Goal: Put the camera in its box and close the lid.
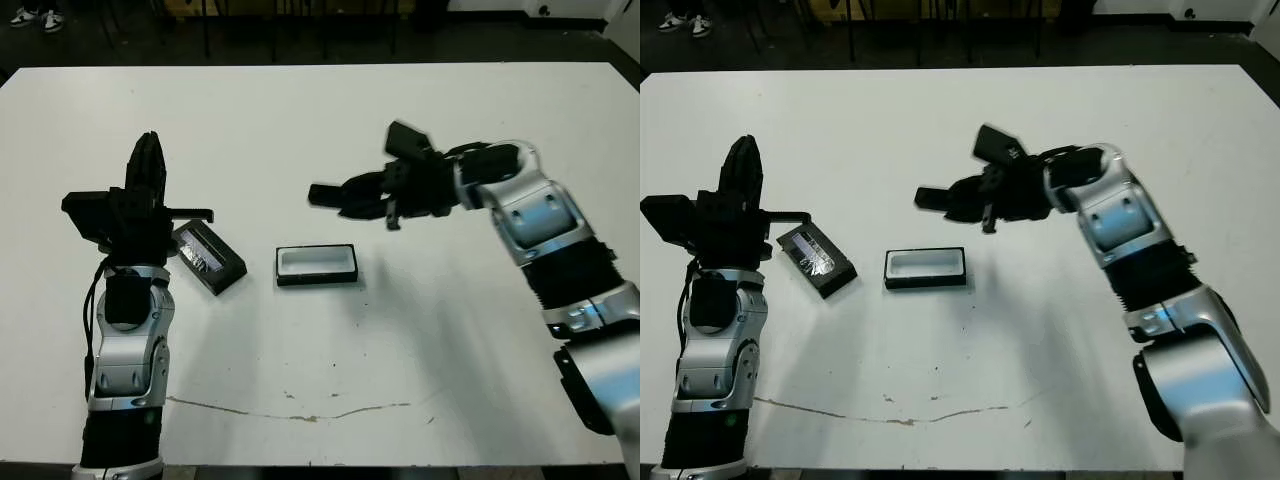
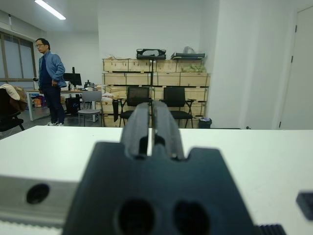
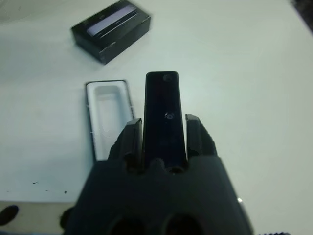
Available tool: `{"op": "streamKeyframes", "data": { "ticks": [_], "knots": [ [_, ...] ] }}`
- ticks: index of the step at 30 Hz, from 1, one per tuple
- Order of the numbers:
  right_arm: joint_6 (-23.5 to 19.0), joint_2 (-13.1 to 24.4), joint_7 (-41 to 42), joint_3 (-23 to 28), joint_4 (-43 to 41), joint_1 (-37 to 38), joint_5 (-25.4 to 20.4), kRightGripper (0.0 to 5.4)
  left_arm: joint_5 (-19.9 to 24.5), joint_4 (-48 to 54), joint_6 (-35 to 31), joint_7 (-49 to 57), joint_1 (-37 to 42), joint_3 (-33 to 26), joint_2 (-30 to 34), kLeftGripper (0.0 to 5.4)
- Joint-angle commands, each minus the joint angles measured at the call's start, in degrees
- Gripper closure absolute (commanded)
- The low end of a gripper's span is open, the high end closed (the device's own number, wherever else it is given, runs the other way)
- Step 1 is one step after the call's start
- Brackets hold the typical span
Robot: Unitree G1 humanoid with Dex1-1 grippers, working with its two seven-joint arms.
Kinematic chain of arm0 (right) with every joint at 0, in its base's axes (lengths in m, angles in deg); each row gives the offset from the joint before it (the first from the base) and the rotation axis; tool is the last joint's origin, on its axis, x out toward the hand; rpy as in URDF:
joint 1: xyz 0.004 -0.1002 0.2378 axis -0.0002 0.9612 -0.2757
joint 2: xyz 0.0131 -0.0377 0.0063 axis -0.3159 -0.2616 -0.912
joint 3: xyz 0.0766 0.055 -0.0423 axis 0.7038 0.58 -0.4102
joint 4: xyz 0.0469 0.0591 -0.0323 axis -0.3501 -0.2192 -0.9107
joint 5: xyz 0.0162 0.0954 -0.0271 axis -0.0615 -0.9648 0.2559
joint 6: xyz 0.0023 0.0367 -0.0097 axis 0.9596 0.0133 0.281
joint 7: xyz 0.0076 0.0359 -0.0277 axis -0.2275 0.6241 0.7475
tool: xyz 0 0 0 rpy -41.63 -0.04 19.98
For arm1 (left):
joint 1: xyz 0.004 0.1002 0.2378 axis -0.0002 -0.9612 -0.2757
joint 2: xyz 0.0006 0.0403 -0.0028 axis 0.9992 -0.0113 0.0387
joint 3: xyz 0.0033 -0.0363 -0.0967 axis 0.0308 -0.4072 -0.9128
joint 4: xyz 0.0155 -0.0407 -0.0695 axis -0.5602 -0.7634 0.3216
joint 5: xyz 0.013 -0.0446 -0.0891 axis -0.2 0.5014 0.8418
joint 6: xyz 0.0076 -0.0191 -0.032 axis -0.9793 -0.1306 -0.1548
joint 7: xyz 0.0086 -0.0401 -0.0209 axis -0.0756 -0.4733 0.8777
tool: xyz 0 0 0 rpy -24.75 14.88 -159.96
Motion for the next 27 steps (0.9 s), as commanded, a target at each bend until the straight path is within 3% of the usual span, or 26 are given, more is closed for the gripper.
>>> {"op": "streamKeyframes", "data": {
  "ticks": [1, 10, 27],
  "knots": [
    [-0.6, -1.7, 1.9, -1.8, 1.0, -1.2, 0.8, 4.49, -0.1, -0.9, -0.4, 0.2, -0.8, -0.3, 0.3, 5.4],
    [0.9, -2.6, 4.8, -3.2, 1.8, -0.4, 1.6, 4.49, 0.2, -0.6, -0.6, 0.1, -0.9, -0.2, 0.1, 5.4],
    [-1.6, -3.1, 8.2, -4.0, 4.3, -1.1, 2.5, 4.49, 0.3, -0.7, -0.8, -0.1, -0.6, 0.3, 0.0, 5.4]
  ]
}}
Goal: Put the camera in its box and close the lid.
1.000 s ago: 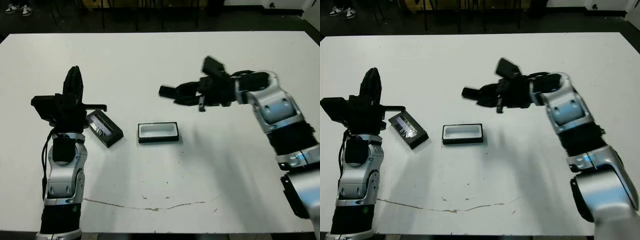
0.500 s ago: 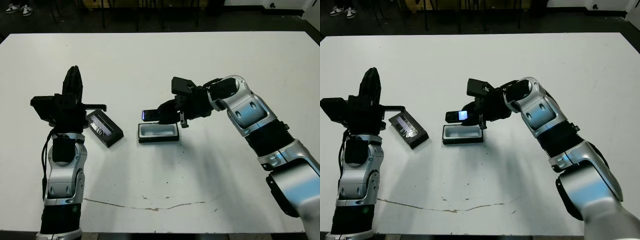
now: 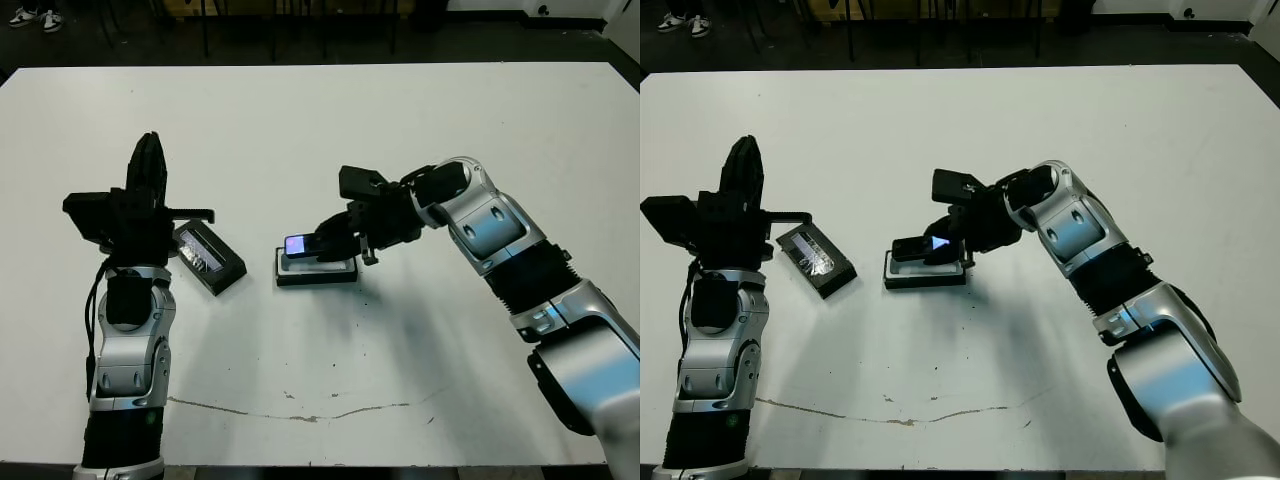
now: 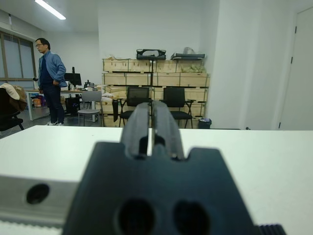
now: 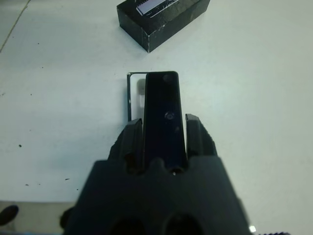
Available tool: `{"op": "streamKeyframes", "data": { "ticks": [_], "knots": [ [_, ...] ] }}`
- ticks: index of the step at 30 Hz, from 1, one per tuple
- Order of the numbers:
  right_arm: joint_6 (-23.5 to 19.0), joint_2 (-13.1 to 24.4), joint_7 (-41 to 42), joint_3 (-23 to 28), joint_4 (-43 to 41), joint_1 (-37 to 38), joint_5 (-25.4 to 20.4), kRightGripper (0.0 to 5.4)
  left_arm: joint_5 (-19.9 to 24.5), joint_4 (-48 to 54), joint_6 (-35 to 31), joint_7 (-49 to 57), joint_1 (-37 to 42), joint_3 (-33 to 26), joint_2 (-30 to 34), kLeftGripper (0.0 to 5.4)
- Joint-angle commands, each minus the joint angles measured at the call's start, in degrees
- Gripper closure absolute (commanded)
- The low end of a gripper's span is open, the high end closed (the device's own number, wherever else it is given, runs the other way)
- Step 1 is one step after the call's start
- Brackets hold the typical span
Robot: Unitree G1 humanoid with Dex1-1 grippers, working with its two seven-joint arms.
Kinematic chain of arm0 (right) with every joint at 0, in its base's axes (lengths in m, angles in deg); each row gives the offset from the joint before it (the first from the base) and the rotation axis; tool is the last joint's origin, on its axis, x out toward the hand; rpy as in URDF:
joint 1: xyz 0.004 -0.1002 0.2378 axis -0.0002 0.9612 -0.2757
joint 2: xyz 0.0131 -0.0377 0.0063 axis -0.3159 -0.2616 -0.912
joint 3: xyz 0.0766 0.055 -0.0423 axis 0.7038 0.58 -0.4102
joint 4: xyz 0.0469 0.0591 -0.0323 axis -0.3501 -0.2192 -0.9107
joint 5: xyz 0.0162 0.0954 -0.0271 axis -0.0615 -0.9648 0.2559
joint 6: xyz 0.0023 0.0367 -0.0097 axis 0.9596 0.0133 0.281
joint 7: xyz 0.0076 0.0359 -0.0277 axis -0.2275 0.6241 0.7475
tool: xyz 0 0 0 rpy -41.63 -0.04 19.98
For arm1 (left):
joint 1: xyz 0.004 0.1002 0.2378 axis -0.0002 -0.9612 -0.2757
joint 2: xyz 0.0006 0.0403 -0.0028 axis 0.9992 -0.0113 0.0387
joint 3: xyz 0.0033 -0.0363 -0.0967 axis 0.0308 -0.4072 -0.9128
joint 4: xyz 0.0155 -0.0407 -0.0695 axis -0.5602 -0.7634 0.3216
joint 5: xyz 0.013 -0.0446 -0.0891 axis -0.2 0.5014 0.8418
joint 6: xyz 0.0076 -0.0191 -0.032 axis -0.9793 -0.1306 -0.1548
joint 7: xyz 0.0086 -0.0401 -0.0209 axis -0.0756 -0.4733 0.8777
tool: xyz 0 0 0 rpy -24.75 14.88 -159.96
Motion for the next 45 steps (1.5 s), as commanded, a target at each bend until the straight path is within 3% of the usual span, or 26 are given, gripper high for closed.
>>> {"op": "streamKeyframes", "data": {
  "ticks": [1, 12, 29, 45],
  "knots": [
    [-0.4, 0.0, 0.8, -0.8, 0.7, -0.7, 0.9, 4.49, 0.3, -0.6, -0.9, -0.2, -0.6, 0.0, 0.1, 5.4],
    [3.1, -0.4, 0.9, -3.2, 0.3, -1.0, 4.7, 4.49, -0.1, -0.6, -0.6, 0.0, -0.7, 0.2, 0.1, 5.4],
    [1.5, -2.7, 0.0, -5.3, 1.8, -0.8, 7.8, 4.49, -0.2, -0.7, -0.1, 0.2, -0.9, 0.3, -0.2, 5.4],
    [7.9, -3.8, -0.3, -6.2, 4.7, -0.3, 9.5, 4.49, -0.2, -0.6, 0.0, 0.4, -1.2, 0.2, -0.2, 5.4]
  ]
}}
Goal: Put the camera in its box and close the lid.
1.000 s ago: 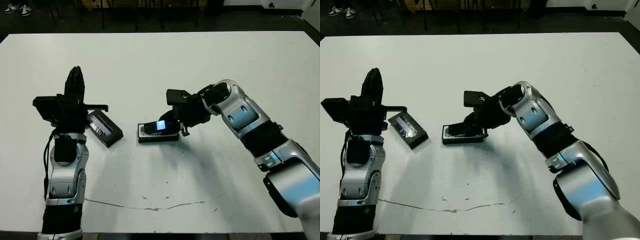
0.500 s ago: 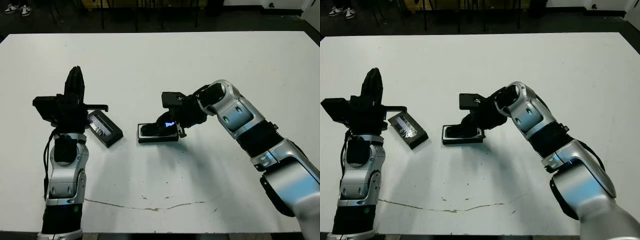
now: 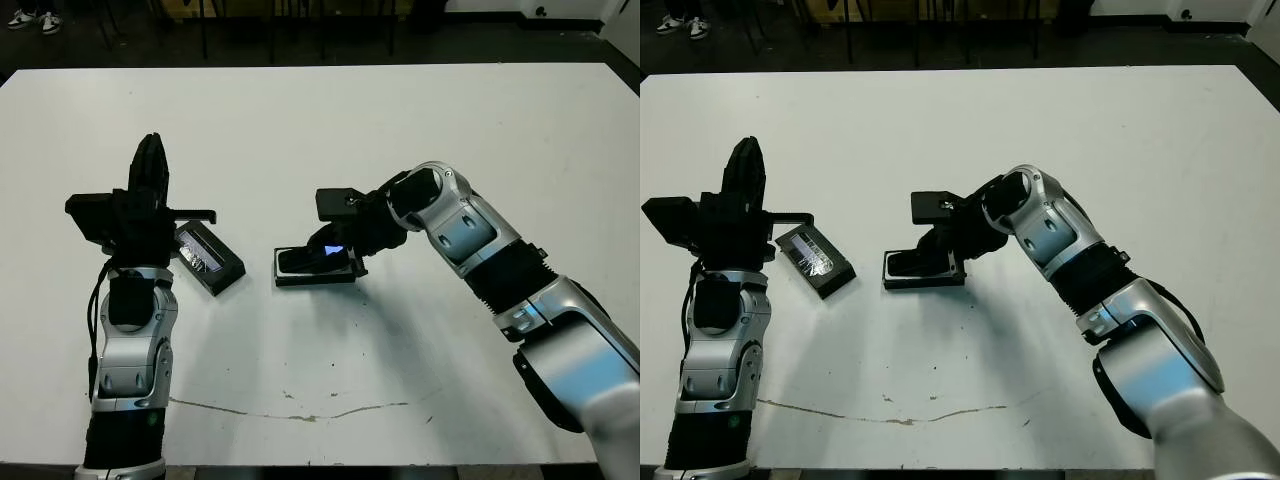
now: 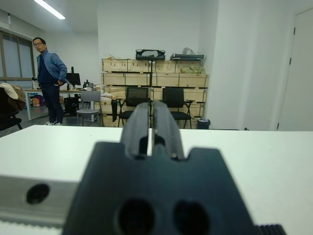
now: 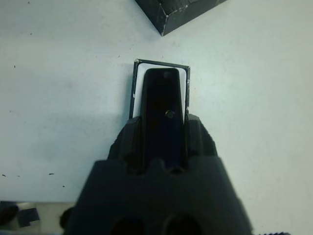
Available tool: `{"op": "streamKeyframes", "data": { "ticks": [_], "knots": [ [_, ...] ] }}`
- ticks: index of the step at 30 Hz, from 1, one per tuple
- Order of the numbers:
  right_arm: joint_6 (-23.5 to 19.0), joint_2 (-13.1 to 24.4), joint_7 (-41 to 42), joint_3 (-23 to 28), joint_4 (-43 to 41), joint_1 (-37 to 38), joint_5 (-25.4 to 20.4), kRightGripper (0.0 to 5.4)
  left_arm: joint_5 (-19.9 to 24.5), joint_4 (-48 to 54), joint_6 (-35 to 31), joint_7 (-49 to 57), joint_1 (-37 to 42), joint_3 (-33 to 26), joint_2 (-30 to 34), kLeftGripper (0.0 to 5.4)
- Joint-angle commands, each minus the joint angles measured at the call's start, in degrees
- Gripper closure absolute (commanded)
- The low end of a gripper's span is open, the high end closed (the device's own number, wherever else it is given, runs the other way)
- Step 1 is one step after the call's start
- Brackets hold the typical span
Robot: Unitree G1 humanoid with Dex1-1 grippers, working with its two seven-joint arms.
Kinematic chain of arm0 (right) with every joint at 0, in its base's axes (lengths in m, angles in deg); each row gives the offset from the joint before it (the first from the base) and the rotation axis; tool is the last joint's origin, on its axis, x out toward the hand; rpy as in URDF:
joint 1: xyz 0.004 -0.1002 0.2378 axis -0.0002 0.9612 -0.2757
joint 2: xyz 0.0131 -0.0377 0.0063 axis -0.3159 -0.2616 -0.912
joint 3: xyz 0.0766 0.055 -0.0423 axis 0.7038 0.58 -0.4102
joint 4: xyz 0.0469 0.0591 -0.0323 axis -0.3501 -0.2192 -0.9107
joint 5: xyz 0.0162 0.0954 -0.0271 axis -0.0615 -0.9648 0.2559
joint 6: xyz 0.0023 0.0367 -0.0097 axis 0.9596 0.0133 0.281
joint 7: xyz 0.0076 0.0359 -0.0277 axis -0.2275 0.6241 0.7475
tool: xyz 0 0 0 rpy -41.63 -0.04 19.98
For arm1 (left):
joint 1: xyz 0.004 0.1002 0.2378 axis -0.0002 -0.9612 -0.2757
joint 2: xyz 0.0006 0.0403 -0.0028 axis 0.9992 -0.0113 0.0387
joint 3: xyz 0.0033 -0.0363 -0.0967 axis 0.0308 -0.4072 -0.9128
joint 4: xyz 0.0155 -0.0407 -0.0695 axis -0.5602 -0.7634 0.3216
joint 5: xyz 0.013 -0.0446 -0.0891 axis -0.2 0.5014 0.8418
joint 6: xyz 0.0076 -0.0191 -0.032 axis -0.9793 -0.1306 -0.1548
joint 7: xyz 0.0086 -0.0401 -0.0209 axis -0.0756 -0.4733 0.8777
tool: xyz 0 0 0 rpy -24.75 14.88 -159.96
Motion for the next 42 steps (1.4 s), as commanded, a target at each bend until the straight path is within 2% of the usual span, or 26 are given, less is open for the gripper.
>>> {"op": "streamKeyframes", "data": {
  "ticks": [1, 2, 5, 8, 15, 19, 27, 35, 42],
  "knots": [
    [-0.1, -0.5, 0.1, -1.8, 1.5, 1.0, 1.6, 4.49, -0.1, -0.7, -0.1, 0.1, -1.0, -0.1, 0.1, 5.4],
    [0.5, -0.2, 0.8, -2.2, 1.8, 0.3, 2.0, 4.31, -0.1, -0.6, -0.1, 0.1, -1.0, -0.1, 0.1, 5.4],
    [6.3, 0.4, 2.8, -1.5, 4.1, -1.0, 1.3, 3.83, -0.1, -0.3, -0.5, 0.4, -1.1, -0.2, 0.0, 5.4],
    [9.3, 1.2, 2.6, -0.1, 5.5, -1.5, 1.0, 3.33, -0.1, -0.3, -0.6, 0.3, -1.2, -0.3, 0.1, 5.4],
    [8.4, 2.3, 1.8, 2.7, 5.6, -1.3, 0.7, 2.14, 0.0, -0.3, -0.6, 0.1, -1.2, -0.3, 0.2, 5.4],
    [9.3, 2.9, 0.1, 4.0, 5.0, -0.5, 0.9, 1.45, -0.2, -0.3, -0.5, 0.2, -1.2, -0.3, 0.2, 5.4],
    [8.2, 3.8, 0.4, 7.2, 4.7, -0.5, -1.4, 0.01, -0.2, 0.0, -0.8, 0.1, -1.3, -0.3, 0.3, 5.4],
    [6.2, 5.8, 2.3, 12.2, 2.4, -1.2, -6.9, 0.01, 0.0, -0.2, -0.7, 0.0, -1.2, -0.4, 0.4, 5.4],
    [-1.7, 8.1, 0.8, 18.1, -2.6, -0.9, -11.8, 0.01, 0.1, -0.3, -0.7, 0.1, -1.1, -0.5, 0.3, 5.4]
  ]
}}
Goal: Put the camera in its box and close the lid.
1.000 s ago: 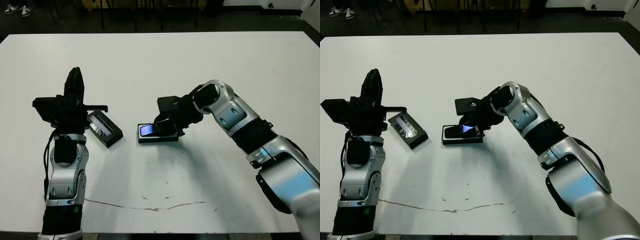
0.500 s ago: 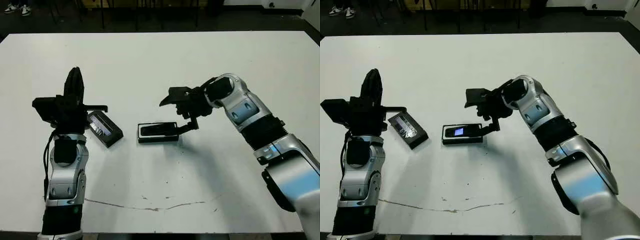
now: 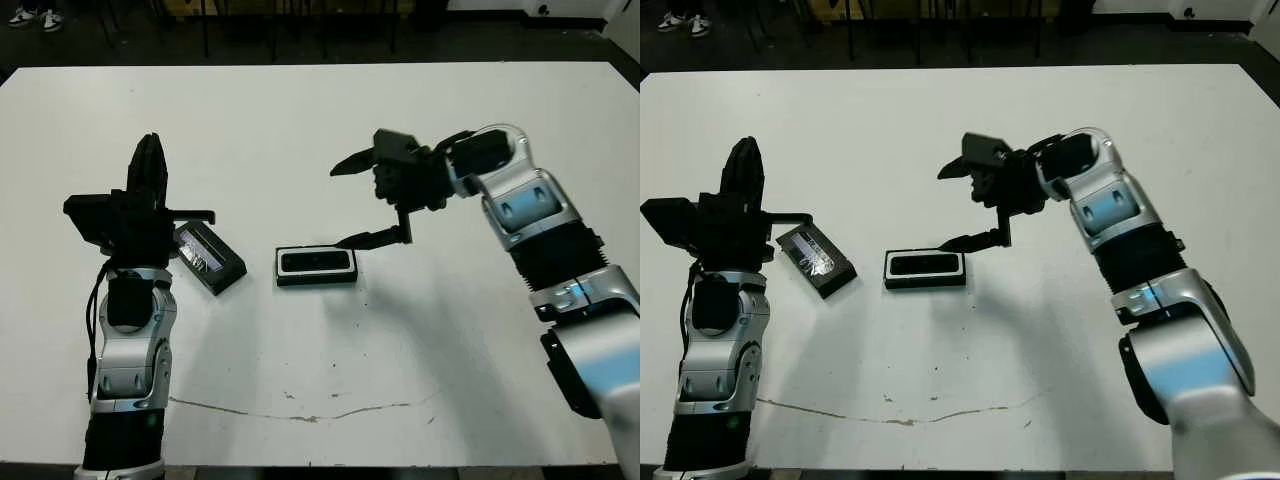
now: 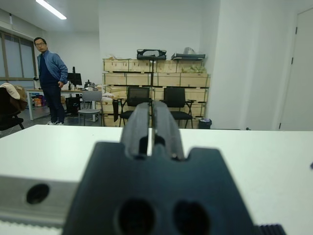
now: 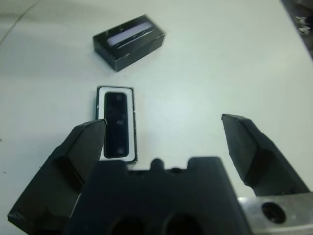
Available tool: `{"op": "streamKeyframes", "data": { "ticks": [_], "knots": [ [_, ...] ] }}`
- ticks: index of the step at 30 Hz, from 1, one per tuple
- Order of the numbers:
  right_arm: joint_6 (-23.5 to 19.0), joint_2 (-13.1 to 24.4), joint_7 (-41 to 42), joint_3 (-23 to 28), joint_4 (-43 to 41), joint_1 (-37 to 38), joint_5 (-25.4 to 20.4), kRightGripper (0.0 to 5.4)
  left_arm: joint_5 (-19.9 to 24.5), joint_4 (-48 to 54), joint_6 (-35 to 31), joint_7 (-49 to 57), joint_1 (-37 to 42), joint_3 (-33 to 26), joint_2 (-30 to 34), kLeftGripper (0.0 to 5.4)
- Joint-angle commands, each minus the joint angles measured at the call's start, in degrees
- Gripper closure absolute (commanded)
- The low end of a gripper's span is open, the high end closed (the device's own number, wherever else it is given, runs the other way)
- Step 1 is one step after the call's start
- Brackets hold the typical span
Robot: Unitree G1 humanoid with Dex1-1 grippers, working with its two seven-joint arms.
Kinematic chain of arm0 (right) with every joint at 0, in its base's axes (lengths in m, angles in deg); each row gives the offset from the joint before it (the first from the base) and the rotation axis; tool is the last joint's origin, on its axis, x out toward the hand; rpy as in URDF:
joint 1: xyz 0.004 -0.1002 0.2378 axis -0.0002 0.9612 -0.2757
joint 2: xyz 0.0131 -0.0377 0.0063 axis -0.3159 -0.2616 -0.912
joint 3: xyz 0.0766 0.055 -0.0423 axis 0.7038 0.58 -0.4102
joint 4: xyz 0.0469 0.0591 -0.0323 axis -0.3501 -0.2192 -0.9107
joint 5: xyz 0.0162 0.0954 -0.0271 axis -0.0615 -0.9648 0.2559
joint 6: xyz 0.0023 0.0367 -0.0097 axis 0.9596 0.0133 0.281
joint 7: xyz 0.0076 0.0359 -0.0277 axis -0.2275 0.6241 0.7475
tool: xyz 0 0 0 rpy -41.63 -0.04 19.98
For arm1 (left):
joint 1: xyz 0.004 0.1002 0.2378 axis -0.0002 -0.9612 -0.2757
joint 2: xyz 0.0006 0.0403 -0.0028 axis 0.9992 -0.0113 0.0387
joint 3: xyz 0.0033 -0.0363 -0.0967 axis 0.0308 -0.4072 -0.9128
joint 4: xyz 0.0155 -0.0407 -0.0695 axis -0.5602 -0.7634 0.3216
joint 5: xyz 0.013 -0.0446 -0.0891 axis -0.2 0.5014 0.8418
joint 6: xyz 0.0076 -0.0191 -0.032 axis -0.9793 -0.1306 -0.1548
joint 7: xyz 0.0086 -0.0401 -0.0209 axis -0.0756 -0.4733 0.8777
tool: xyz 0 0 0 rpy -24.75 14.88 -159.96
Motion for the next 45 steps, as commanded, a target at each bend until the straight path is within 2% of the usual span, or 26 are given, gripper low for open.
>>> {"op": "streamKeyframes", "data": {
  "ticks": [1, 5, 7, 11, 14, 16, 19, 25, 32, 36, 41, 45],
  "knots": [
    [-2.7, 1.3, -1.6, 3.1, -2.6, 1.2, -2.7, 0.01, 0.0, -0.7, -0.6, 0.2, -0.9, -0.2, 0.2, 5.4],
    [-7.8, 1.0, -11.8, 9.2, -9.7, 6.7, -5.2, 0.01, -0.1, -0.6, -0.7, 0.1, -0.9, -0.2, 0.3, 5.4],
    [-11.3, -0.2, -18.2, 12.6, -14.6, 11.1, -6.9, 0.23, 0.0, -0.5, -0.9, 0.1, -1.0, -0.3, 0.4, 5.4],
    [-14.4, -2.1, -27.4, 16.9, -21.6, 19.2, -9.7, 0.84, 0.3, 0.4, -1.4, -0.8, -1.5, -0.5, 1.0, 5.4],
    [-14.0, -2.9, -33.3, 19.1, -26.0, 25.2, -10.2, 1.39, -0.3, 4.1, -4.5, -1.6, -3.2, -0.7, 2.8, 5.4],
    [-12.4, -2.9, -36.0, 20.1, -28.7, 29.2, -10.0, 1.77, -0.7, 7.9, -7.9, -3.0, -4.9, -1.0, 5.0, 5.4],
    [-11.9, -2.2, -38.6, 21.6, -31.7, 34.2, -10.6, 2.31, 0.2, 15.1, -15.8, -6.8, -7.6, -2.4, 10.4, 5.4],
    [-11.3, -3.8, -43.3, 24.7, -35.0, 38.8, -13.9, 3.43, 5.5, 22.7, -34.5, -16.2, -8.6, -8.8, 23.8, 5.4],
    [-9.8, -5.4, -47.7, 25.4, -36.2, 39.9, -15.5, 4.74, 12.3, 19.7, -47.2, -29.3, -6.7, -11.7, 37.4, 5.4],
    [-9.0, -5.2, -49.0, 25.0, -36.1, 39.5, -15.3, 5.39, 13.7, 14.8, -49.8, -33.4, -3.2, -10.0, 41.7, 5.4],
    [-7.9, -4.6, -50.0, 24.8, -36.5, 38.8, -14.9, 5.39, 11.8, 10.1, -55.3, -33.8, 3.4, -3.6, 45.2, 5.4],
    [-7.5, -4.2, -50.0, 25.1, -36.0, 37.9, -15.6, 5.39, 9.4, 0.9, -50.7, -38.2, 8.4, 2.6, 46.2, 5.4]
  ]
}}
